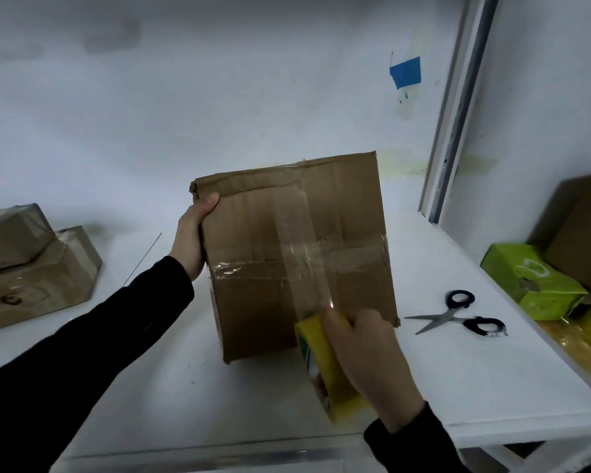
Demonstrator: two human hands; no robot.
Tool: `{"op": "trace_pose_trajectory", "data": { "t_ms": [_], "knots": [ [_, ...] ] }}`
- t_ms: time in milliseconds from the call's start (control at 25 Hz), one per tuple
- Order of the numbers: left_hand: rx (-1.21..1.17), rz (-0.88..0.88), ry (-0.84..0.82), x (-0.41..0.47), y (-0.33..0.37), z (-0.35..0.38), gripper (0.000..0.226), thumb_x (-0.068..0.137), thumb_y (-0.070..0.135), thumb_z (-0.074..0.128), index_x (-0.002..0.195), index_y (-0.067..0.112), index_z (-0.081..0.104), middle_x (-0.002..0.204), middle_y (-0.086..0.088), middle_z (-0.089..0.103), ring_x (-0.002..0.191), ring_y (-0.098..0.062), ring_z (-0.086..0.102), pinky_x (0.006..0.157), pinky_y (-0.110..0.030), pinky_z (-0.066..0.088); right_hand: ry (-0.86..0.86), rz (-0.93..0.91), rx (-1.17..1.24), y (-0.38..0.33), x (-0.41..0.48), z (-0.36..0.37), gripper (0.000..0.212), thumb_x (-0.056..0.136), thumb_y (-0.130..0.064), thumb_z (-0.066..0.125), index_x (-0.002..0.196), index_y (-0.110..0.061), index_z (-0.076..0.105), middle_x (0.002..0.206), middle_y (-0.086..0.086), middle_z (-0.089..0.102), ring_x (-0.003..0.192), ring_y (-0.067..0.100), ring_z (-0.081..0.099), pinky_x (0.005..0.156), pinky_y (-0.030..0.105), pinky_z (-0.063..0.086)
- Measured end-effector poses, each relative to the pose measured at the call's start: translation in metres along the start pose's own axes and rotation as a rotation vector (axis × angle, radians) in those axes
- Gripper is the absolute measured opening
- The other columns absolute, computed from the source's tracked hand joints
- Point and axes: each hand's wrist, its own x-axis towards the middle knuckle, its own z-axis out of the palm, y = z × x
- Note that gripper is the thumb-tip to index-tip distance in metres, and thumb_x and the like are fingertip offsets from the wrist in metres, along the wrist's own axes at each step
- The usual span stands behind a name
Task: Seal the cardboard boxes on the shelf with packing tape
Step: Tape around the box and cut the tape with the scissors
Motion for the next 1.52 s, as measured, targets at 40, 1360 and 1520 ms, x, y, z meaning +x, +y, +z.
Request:
{"op": "trace_pose_trajectory", "data": {
  "t_ms": [40,1360,1520],
  "knots": [
    [-0.030,0.004,0.029,-0.001,0.000,0.002,0.040,0.073,0.047,0.058,0.097,0.017,0.070,0.102,-0.012,0.070,0.094,-0.026,0.066,0.085,-0.040,0.052,-0.011,0.018,-0.043,-0.005,0.005,0.000,0.041,0.097,-0.041,0.041,0.064,-0.016,0.042,0.059,-0.003,0.044,0.045,0.003,0.043,0.036,0.011,0.032],
    [-0.240,-0.051,0.255,0.002,0.021,-0.070,0.063,0.095,0.035,0.035,0.044,0.027,0.070,0.052,0.007,0.067,0.046,-0.010,0.064,0.048,-0.019,0.052,0.062,0.131,-0.379,0.017,-0.036,-0.002,0.057,0.086,-0.062,0.044,0.049,-0.018,0.039,0.055,-0.002,0.043,0.055,0.008,0.045,0.058,0.020,0.037],
    [-0.232,-0.074,0.295,-0.003,0.020,-0.068,0.053,0.093,0.036,0.039,0.053,0.025,0.072,0.057,0.006,0.067,0.049,-0.012,0.065,0.052,-0.020,0.052,-0.032,0.201,-0.382,0.028,-0.031,0.005,0.054,0.086,-0.063,0.043,0.058,-0.017,0.042,0.062,-0.002,0.047,0.061,0.006,0.048,0.063,0.019,0.038]
  ]
}}
